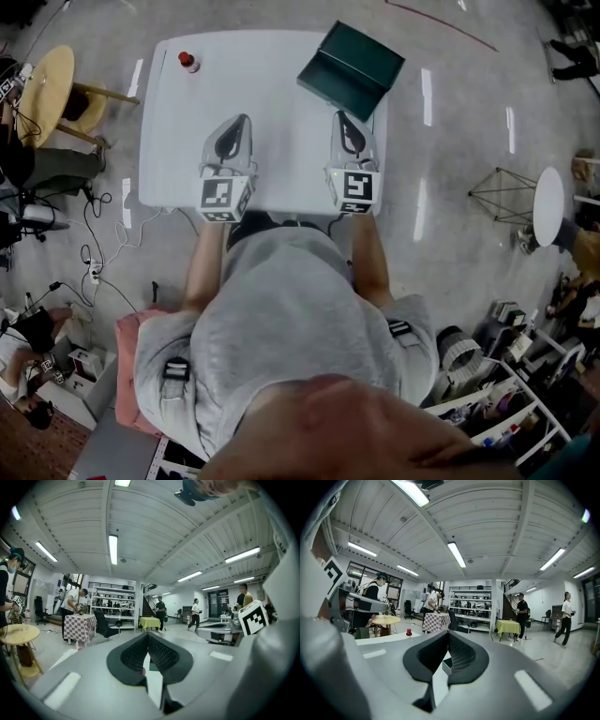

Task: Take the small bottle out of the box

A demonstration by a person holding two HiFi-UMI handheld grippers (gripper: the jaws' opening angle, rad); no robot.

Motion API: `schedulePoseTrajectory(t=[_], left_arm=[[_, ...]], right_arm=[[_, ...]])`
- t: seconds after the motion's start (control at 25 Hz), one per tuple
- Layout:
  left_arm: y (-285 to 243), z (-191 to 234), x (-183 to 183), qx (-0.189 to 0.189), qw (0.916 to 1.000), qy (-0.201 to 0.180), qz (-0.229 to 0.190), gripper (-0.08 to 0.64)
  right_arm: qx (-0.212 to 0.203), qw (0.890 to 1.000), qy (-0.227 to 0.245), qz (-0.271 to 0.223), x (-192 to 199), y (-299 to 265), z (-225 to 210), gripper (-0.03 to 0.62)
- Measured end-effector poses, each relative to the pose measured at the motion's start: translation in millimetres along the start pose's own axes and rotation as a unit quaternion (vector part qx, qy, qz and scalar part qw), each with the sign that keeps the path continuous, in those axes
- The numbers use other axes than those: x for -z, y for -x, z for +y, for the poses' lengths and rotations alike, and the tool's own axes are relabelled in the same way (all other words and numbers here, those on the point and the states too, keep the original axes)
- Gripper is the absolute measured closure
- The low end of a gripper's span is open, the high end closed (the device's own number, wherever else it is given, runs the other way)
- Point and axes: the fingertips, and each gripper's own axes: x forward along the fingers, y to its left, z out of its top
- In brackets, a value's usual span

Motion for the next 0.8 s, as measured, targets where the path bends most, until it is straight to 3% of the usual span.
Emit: schedulePoseTrajectory(t=[0.8], left_arm=[[7.8, -6.4, 1.0, 0.000, 1.0000, -0.002, 0.003, 0.549]], right_arm=[[-0.006, 1.000, -0.002, 0.005, 4.1, 8.8, 9.0, 0.589]])
